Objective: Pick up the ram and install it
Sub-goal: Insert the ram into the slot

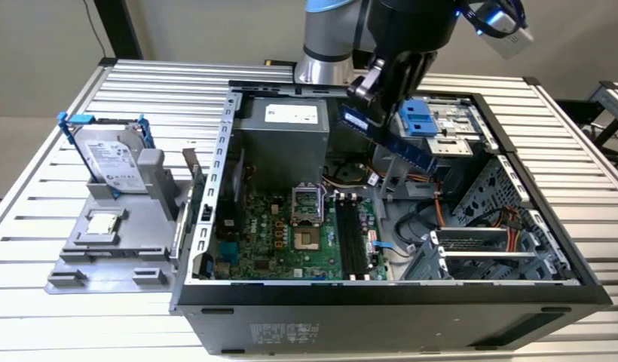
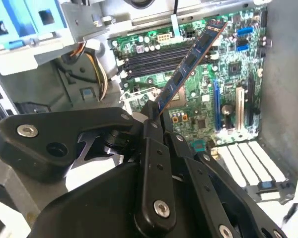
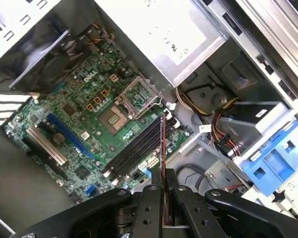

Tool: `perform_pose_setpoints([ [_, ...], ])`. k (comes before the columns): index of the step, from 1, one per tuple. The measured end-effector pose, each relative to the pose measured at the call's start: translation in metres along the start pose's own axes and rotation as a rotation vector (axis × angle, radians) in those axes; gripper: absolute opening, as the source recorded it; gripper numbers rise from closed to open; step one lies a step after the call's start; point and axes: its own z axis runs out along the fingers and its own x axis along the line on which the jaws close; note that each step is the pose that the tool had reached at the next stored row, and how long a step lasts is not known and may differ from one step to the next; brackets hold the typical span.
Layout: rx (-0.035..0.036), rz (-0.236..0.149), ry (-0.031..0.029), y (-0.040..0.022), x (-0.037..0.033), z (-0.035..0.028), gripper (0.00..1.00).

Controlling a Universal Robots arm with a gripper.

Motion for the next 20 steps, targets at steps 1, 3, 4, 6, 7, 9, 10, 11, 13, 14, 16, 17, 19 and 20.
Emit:
perform_pose_setpoints([
  [1, 0.0006, 0.018, -0.0002, 0.0000, 0.0000, 0.0001, 0.00],
  [3, 0.0021, 0.053, -0.0003, 0.0000, 0.0000, 0.0003, 0.00],
  [4, 0.0027, 0.071, -0.0004, 0.0000, 0.0000, 0.0004, 0.00],
  [6, 0.0042, 0.109, -0.0006, 0.0000, 0.0000, 0.0005, 0.00],
  [7, 0.0050, 0.127, -0.0007, 0.0000, 0.0000, 0.0006, 0.00],
  [9, 0.0063, 0.163, -0.0010, 0.0000, 0.0000, 0.0009, 0.00],
  [10, 0.0070, 0.181, -0.0010, 0.0000, 0.0000, 0.0010, 0.00],
  [11, 0.0078, 0.198, -0.0010, 0.0000, 0.0000, 0.0011, 0.00],
  [13, 0.0092, 0.236, -0.0012, 0.0000, 0.0000, 0.0014, 0.00],
  [14, 0.0099, 0.256, -0.0014, 0.0000, 0.0000, 0.0016, 0.00],
  [16, 0.0113, 0.290, -0.0015, 0.0000, 0.0001, 0.0020, 0.00],
  [17, 0.0121, 0.310, -0.0016, 0.0000, 0.0000, 0.0022, 0.00],
  [19, 0.0135, 0.346, -0.0017, 0.0000, 0.0001, 0.0026, 0.00],
  [20, 0.0142, 0.364, -0.0018, 0.0000, 0.0001, 0.0028, 0.00],
])
